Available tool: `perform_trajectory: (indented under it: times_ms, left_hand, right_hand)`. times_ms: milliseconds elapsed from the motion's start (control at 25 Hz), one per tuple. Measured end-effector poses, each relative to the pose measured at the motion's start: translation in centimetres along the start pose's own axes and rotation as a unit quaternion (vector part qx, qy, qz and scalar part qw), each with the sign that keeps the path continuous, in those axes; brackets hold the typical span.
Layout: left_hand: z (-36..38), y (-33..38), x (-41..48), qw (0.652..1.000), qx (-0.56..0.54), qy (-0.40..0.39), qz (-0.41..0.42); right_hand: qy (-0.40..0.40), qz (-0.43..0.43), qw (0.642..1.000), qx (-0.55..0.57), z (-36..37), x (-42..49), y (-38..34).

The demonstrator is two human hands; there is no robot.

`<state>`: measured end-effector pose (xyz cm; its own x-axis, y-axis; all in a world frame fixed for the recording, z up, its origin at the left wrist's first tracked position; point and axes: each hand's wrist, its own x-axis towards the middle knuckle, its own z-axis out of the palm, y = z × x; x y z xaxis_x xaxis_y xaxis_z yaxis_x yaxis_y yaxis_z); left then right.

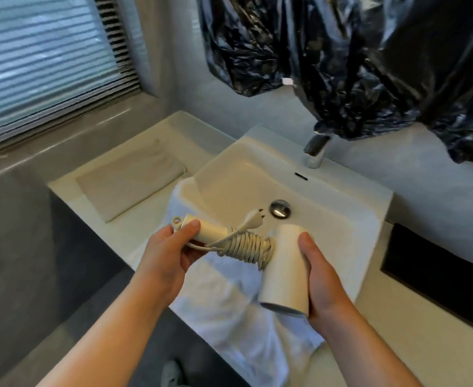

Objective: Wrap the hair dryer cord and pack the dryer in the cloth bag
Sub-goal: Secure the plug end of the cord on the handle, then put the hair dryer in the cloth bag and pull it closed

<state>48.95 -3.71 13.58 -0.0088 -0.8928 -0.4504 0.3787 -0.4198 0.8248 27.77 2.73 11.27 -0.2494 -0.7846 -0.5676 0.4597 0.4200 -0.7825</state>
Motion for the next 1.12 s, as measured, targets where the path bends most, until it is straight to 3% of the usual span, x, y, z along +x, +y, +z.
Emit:
perform_trajectory:
  times_ms: [440,960,1120]
  left_hand:
    - [-16.7,10.9,8.0,0.998,-0.009,0.055,-0.002]
    - [-22.4,14.6,13.5,0.998,-0.026,0.058,-0.03]
    - [-21.7,16.6,19.1,0.993,0.04,0.043,-0.098]
  right_hand:
    - [-0.033,0.038,0.999,-0.015,21.4,3.6,4.6]
    - [-0.046,0.048,0.994,-0.086,29.5,9.2,5.3]
    - [-0.026,0.037,0.991,-0.122,30.5,14.5,4.4]
